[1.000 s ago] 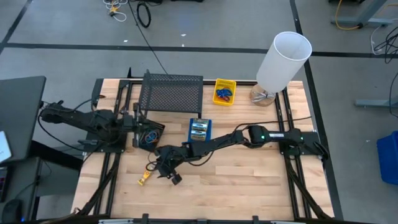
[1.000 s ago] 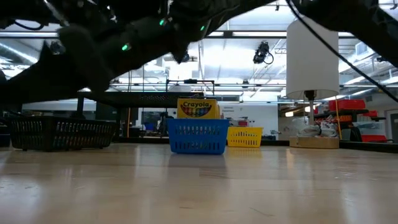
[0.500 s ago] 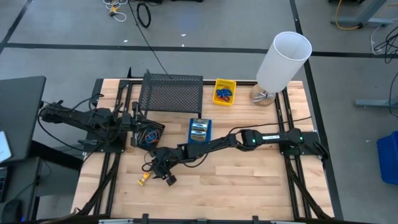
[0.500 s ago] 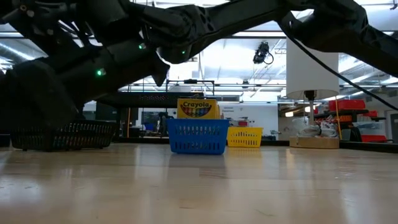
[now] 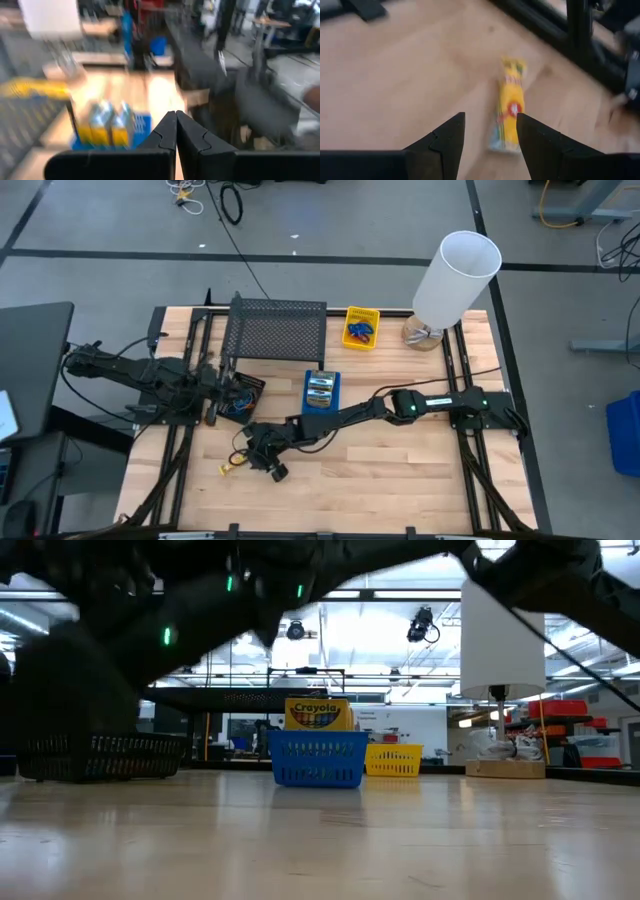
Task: Pick & Place Office Desk Supplies
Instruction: Put the small yellow crayon box into the blue bin
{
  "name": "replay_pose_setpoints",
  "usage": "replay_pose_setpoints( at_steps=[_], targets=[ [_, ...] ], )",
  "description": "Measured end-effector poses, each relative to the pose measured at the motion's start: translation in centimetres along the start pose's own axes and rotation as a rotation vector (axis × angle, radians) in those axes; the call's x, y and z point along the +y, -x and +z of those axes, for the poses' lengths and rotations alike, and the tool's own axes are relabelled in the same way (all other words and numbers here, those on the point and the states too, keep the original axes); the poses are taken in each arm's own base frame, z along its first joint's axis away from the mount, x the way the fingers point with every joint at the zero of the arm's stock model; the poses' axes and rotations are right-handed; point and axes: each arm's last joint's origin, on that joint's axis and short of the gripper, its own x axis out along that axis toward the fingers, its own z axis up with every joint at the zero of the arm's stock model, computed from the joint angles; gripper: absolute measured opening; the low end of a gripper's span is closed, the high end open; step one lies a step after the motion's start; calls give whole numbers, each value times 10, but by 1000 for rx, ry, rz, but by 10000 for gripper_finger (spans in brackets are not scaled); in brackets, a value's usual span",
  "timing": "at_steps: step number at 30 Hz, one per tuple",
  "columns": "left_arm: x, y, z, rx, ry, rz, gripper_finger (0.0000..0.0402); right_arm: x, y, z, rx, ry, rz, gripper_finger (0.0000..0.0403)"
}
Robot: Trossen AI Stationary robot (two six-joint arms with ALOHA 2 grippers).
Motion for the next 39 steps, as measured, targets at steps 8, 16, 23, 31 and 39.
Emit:
replay_pose_setpoints(
  at_steps=[8,16,23,31,39],
  targets=[
    [-4,-8,-33,336,208,-11,5,25,42,68,-3,177,-103,188],
    [-30,-23,-55,560,302,-60,5,41,88,99,241,243,-270,188],
    [-65,-28,-65,691,355,-85,5,54,119,97,502,161,-349,188],
    [-108,-29,-60,861,322,-67,5,109,137,93,758,150,-364,188],
    [-129,-35,-82,1079,298,63,46,134,157,82,950,59,-390,188]
  ],
)
